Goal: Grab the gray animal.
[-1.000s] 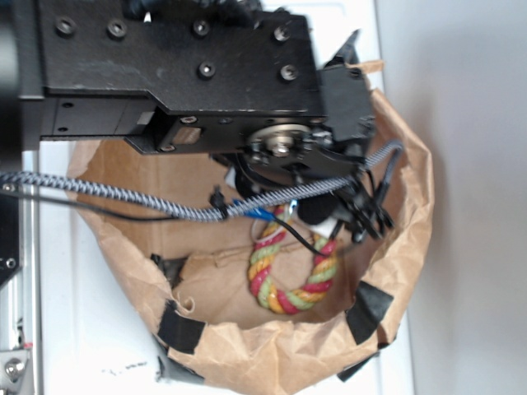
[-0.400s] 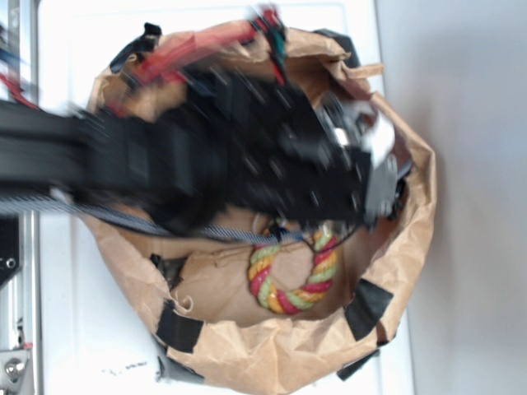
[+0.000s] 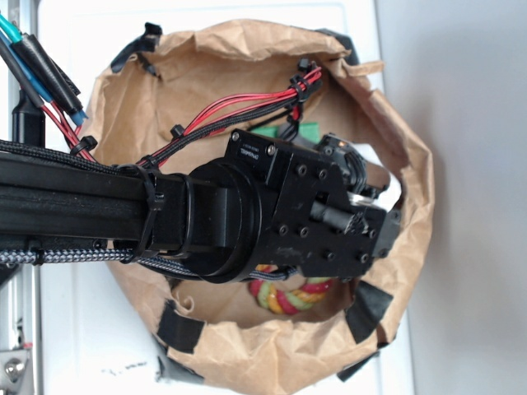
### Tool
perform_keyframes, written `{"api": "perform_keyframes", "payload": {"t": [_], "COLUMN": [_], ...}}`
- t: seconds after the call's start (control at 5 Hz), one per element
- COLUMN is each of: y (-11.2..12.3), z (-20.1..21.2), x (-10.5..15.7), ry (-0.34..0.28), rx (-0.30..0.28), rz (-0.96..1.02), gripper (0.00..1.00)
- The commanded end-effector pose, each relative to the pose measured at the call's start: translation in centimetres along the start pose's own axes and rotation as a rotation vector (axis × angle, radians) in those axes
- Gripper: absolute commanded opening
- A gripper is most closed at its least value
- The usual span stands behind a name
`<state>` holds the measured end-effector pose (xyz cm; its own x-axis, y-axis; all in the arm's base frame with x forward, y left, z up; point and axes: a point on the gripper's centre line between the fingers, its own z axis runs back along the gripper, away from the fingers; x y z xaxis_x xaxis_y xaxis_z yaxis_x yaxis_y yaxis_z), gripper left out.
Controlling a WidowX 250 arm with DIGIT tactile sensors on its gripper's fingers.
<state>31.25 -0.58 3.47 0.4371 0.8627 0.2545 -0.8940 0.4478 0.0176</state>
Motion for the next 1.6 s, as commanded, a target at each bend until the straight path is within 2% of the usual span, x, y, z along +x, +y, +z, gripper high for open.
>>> {"api": "perform_keyframes", "payload": {"t": [0.0, 0.2, 0.4, 0.6, 1.0, 1.4], "y": [1.9, 3.2, 4.0, 3.4, 1.1, 0.5], "z": [7.8, 10.3, 11.6, 10.2, 4.1, 2.2], "x": [1.3, 1.7, 2.0, 2.4, 3.8, 3.3], "ry": [0.156, 0.239, 0.273, 0.213, 0.116, 0.053], "rx": [-0.186, -0.237, -0.275, -0.236, -0.164, -0.088], "rz": [-0.055, -0.102, -0.141, -0.093, -0.040, -0.013], "gripper": [0.00, 0.00, 0.00, 1.00, 1.00, 1.00]}}
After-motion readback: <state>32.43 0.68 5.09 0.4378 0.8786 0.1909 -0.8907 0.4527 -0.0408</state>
